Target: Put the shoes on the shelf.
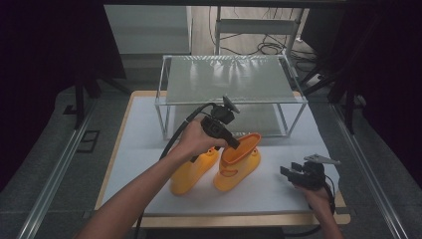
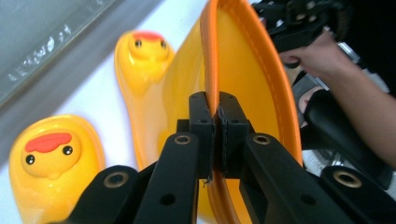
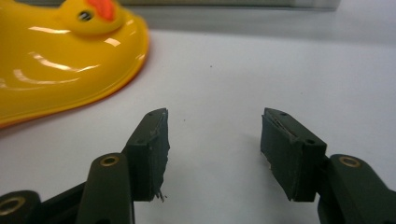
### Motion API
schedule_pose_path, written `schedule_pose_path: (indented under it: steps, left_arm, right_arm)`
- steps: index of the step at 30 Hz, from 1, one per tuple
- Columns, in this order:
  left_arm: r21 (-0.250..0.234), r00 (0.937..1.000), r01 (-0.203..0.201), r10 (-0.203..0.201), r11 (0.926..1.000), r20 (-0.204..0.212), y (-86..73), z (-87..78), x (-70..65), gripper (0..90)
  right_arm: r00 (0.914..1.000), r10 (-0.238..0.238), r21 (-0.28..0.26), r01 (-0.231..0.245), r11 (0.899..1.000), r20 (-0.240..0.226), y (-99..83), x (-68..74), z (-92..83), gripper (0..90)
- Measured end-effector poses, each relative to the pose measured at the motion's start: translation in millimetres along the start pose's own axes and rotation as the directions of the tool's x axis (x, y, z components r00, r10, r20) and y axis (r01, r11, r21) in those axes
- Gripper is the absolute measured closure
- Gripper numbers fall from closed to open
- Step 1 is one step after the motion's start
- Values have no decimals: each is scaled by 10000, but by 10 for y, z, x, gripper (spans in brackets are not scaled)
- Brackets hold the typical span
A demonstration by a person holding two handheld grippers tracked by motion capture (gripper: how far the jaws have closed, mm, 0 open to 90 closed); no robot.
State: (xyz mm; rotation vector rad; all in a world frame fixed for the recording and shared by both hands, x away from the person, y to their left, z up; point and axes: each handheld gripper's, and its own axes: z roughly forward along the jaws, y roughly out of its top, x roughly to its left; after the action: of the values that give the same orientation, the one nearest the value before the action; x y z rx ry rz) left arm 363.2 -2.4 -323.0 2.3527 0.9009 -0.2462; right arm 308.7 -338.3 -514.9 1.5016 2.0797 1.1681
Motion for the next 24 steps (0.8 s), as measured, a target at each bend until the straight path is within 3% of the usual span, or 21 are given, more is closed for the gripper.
schedule_pose_path:
  steps: [5, 8, 13, 18, 20, 22, 24]
  left_arm:
    - [-430, 9997, -86, 96, 9990, 234, -101, -212, -32, 866]
    - [-523, 9998, -89, 98, 9986, 170, -161, -257, -20, 866]
    - [-759, 10000, 22, -20, 9971, 30, -392, -388, 98, 866]
    - [-879, 9997, 257, -258, 9958, -1, -623, -466, 183, 865]
    - [-784, 9994, 246, -265, 9966, -229, -720, -482, 197, 866]
    - [-685, 9996, 288, -289, 9972, -10, -808, -479, 206, 864]
    - [-604, 9993, 147, -168, 9981, -334, -862, -480, 192, 864]
  right_arm:
    - [9999, 91, -98, -91, 9999, 69, 2, -21, -21, 422]
    - [9999, 132, -88, -132, 9999, 78, 4, -24, -26, 422]
    - [9999, 123, -89, -122, 9999, 74, 5, -12, -18, 422]
    - [9999, 98, -35, -98, 9999, 90, 7, -14, -8, 422]
    - [9999, 130, -56, -130, 9999, 93, 6, -12, -3, 422]
    - [9999, 119, -50, -119, 9999, 96, 7, -11, -2, 422]
    - [9999, 111, -43, -111, 9999, 97, 6, -10, 0, 422]
